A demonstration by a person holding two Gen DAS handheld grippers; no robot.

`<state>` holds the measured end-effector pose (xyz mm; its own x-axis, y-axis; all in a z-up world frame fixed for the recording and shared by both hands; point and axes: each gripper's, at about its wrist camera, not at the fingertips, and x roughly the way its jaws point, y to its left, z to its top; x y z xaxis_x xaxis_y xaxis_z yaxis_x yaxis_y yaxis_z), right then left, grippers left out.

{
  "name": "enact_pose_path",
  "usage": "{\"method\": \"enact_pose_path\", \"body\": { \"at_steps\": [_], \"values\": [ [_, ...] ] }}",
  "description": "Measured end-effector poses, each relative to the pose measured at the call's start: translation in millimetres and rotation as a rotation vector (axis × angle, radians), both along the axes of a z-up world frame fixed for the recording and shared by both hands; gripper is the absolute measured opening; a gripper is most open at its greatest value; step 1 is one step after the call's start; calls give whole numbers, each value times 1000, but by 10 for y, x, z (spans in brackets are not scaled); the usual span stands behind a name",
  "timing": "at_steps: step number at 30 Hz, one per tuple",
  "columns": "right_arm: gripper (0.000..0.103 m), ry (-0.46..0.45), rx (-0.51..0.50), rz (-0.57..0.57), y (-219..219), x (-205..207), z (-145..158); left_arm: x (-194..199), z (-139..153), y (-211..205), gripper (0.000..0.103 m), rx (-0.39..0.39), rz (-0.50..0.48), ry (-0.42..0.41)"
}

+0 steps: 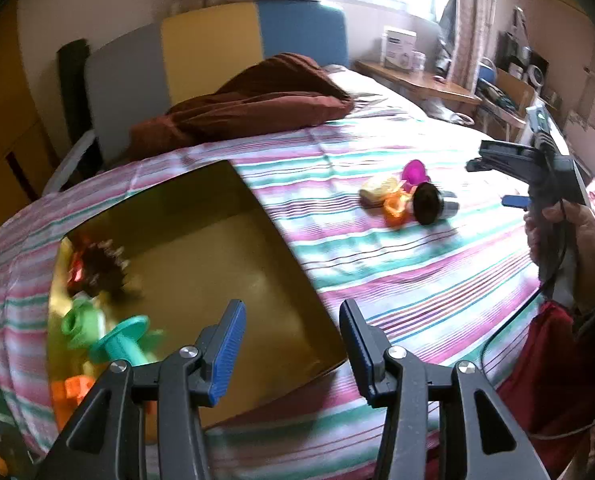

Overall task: Organize rigid objects
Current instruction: 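Move the right tool back to the remaining toys, then grasp the black-capped clear cup with the right gripper while the left moves to the toys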

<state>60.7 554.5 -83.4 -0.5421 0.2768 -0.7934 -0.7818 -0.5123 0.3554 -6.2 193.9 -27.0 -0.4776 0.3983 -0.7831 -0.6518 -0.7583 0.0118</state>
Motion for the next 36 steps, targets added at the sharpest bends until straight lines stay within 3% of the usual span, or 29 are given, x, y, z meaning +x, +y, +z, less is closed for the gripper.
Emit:
{"method": "enact_pose_path", "body": {
  "at_steps": [7, 13, 19, 27, 28, 31, 36],
  "values": [
    [93, 3, -38, 42, -17, -71, -56, 1, -38, 344, 49, 20, -55, -64],
    [97, -5, -49, 149, -144, -243, -108, 64, -110, 450, 49, 18, -85, -87],
    [99, -85, -6, 261, -311, -486, -235, 95, -149, 458, 49, 22, -106, -107],
    [99, -175, 80, 323, -367, -669, -379, 103, -132, 405, 49, 42, -127, -125],
    [98, -189, 106, 335, -386, -685, -389, 99, -129, 399, 49, 44, -127, -127],
    [65, -242, 150, 354, -413, -723, -415, 82, -127, 393, 49, 49, -123, -130],
    [64, -243, 161, 290, -326, -620, -340, 66, -149, 416, 49, 44, -122, -135]
  ]
}}
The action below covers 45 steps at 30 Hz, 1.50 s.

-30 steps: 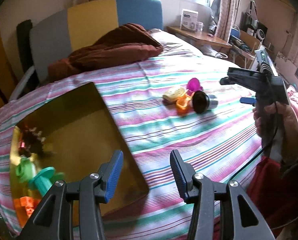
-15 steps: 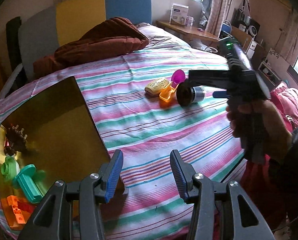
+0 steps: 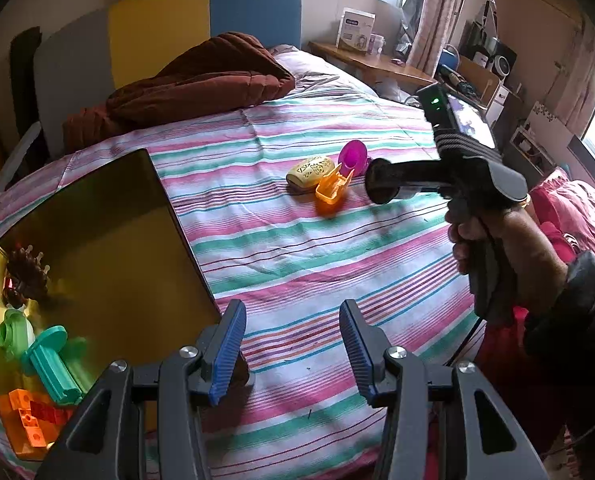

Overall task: Organize rigid objects
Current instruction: 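Grasp the black-capped clear cup with the right gripper while the left moves to the toys, then grasp the orange chute with the left gripper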

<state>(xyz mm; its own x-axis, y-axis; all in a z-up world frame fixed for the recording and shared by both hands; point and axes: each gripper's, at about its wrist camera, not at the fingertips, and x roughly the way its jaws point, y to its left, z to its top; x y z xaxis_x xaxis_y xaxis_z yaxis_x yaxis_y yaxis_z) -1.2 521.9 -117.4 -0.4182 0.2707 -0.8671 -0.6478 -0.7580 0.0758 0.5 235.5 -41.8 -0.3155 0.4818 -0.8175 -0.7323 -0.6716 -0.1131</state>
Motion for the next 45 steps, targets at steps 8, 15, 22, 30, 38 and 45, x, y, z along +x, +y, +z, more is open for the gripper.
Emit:
{"method": "enact_pose_path", "body": {
  "at_steps": [8, 15, 22, 30, 38, 45],
  "values": [
    [65, -52, -21, -149, 251, 184, -1, -26, -55, 137, 49, -19, -10, -16],
    [65, -7, -52, -162, 298, 220, 59, -138, -83, 449, 49, -7, -38, -49],
    [65, 38, -104, -193, 340, 311, 107, -421, -286, 904, 49, -32, -52, -114],
    [65, 71, -151, -206, 389, 332, 122, -737, -634, 1393, 49, -48, -60, -161],
    [65, 80, -151, -194, 361, 299, 136, -875, -789, 1683, 48, -53, -66, -139],
    [65, 70, -124, -194, 366, 301, 149, -610, -815, 1605, 25, -33, -175, -173]
  ]
}}
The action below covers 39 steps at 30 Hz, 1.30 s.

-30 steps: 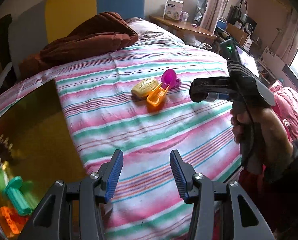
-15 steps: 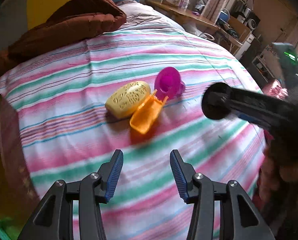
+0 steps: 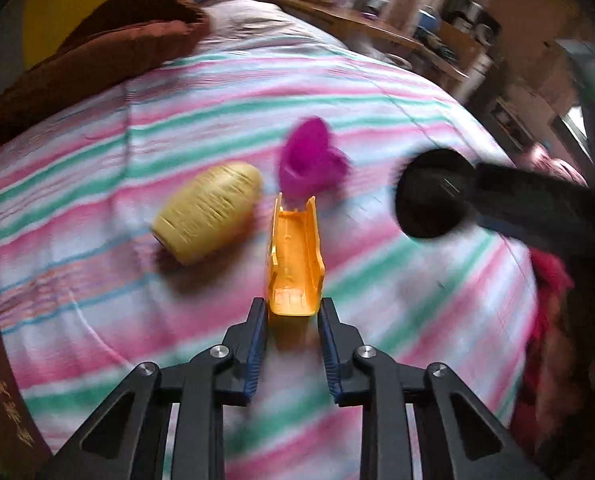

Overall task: Organize rigid objects
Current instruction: 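Grasp the orange chute with the left gripper, then lift the orange chute toward the gold tray with the left gripper while the right holds the cup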

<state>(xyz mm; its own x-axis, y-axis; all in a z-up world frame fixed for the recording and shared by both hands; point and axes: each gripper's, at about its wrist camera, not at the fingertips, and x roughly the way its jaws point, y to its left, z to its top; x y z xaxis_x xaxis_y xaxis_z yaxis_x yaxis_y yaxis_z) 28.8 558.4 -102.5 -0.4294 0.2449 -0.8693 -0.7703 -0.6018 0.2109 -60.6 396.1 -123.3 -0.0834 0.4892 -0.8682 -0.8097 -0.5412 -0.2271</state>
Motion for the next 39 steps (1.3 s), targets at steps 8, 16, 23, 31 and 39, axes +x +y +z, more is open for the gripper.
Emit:
{"method": "enact_pose_path", "body": {
  "at_steps": [8, 16, 23, 31, 39],
  "values": [
    [65, -8, -2, 5, -3, -10, -14, 274, 57, -226, 38, -9, -7, -34],
    [65, -19, -9, 5, -8, -6, -38, 273, 191, -62, 45, -22, -21, 36],
    [65, -29, -2, -15, 21, 13, -46, 98, 53, 168, 37, -56, -15, 27],
    [64, -65, -19, 12, 14, -59, -153, 154, 2, -49, 26, -23, 37, -13],
    [65, -94, -11, 137, -177, -218, -220, 445, 46, -575, 26, 2, 71, 28]
  ]
}}
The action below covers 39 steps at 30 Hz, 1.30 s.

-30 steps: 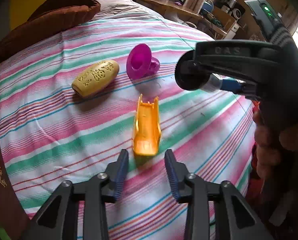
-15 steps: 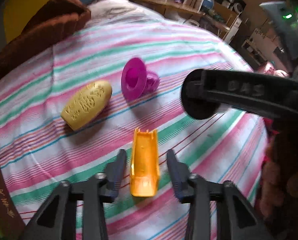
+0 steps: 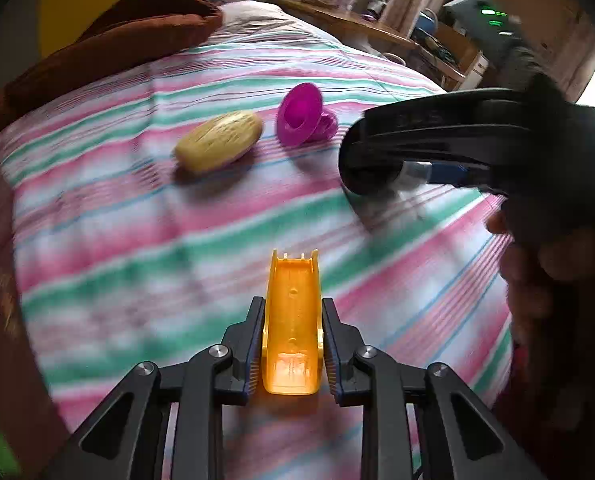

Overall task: Organize rigid objects
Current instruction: 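Lift the orange chute toward the gold tray with the left gripper while the right holds the cup, then carry the orange chute over the gold tray with the left gripper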

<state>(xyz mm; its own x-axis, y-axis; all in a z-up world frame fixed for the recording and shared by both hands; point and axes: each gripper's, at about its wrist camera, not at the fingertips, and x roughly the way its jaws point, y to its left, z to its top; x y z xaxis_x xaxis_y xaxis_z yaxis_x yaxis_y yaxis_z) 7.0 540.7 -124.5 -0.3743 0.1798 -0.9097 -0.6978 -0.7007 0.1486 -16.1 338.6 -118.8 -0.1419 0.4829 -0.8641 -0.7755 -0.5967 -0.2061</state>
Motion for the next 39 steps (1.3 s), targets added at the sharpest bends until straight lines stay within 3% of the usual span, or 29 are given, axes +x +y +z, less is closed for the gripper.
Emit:
{"method": "enact_pose_path", "body": {
  "at_steps": [4, 13, 27, 39],
  "values": [
    [65, -46, 52, 72, -125, -121, -65, 191, 78, -232, 26, -4, 24, 56],
    [65, -37, 68, 70, -143, -126, -84, 427, 585, -579, 26, 63, 58, 213],
    [65, -27, 117, 77, -199, -124, -80, 405, 965, -1134, 26, 98, 190, 290],
    [65, -23, 141, 82, -231, -122, -87, 301, 993, -1553, 26, 81, 284, 297]
  ]
}}
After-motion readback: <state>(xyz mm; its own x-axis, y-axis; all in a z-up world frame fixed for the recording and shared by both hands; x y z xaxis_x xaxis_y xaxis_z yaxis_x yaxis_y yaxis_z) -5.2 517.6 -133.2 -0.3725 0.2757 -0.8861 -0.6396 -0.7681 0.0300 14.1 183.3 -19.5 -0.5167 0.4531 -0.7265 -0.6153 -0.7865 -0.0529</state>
